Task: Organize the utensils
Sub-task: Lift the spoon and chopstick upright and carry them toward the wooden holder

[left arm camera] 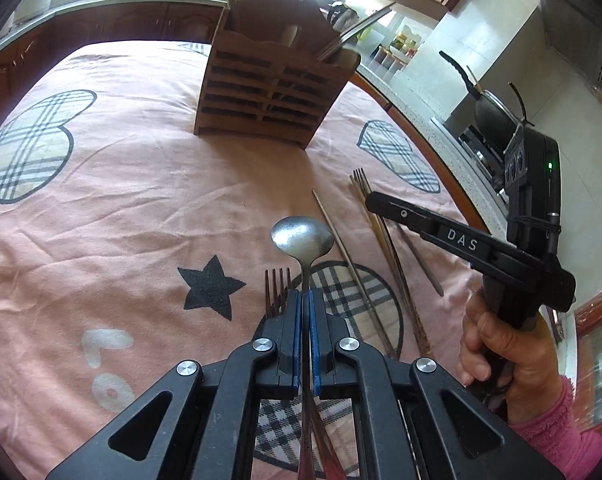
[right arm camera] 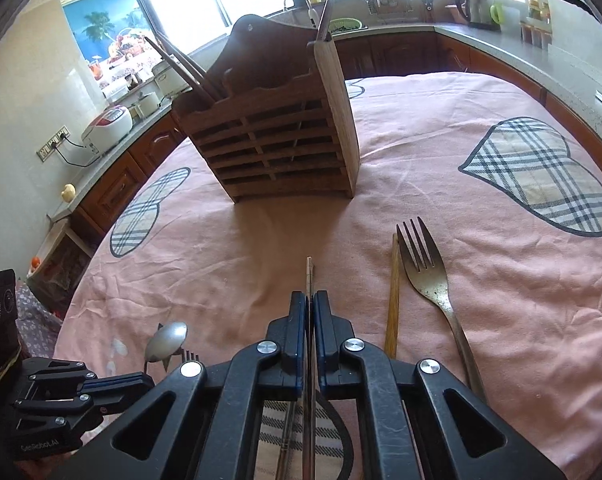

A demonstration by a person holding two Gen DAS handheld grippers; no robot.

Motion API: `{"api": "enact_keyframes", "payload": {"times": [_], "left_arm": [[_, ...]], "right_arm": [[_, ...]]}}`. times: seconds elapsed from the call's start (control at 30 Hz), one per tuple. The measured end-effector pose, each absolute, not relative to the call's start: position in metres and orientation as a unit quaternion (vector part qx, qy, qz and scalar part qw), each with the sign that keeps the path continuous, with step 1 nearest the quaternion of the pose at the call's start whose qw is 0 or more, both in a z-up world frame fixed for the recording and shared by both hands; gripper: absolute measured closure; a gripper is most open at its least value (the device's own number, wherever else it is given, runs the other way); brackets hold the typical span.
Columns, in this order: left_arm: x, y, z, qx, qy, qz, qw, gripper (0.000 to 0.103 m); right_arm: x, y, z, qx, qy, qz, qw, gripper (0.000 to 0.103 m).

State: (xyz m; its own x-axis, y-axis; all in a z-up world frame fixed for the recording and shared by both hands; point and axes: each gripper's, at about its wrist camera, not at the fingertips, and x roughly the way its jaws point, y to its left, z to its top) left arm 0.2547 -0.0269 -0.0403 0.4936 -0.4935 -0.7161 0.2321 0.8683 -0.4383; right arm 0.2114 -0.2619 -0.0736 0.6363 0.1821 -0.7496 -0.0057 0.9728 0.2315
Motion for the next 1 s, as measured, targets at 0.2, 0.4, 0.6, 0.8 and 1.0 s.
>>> {"api": "enact_keyframes", "payload": {"times": [0.2, 0.4, 0.6, 0.8, 1.0], "left_arm": [[0.244, -0.006, -0.016, -0.174, 0.411, -0.203, 0.871, 0.101], [0.225, 0.012, 0.004, -0.191, 0.373, -0.199, 0.886, 0.101], [0.209, 0.026, 0.016, -0.205, 0.356, -0.199, 0.890, 0.101], [0.206, 0.035, 0.019, -0.224, 0.350, -0.198, 0.888, 0.101], [0.203, 0.040, 0.022, -0.233, 0.345, -0.199, 0.887, 0.101]], "right_arm": [[0.196, -0.264, -0.047, 0.119, 0.386, 0.052, 0.913, 0.098], [0.184, -0.265, -0.025, 0.124, 0.356, 0.050, 0.925, 0.099], [0.174, -0.263, -0.005, 0.121, 0.330, 0.053, 0.935, 0.099], [0.166, -0.261, 0.009, 0.121, 0.311, 0.054, 0.941, 0.098], [0.159, -0.257, 0.020, 0.117, 0.295, 0.057, 0.947, 0.099]]}}
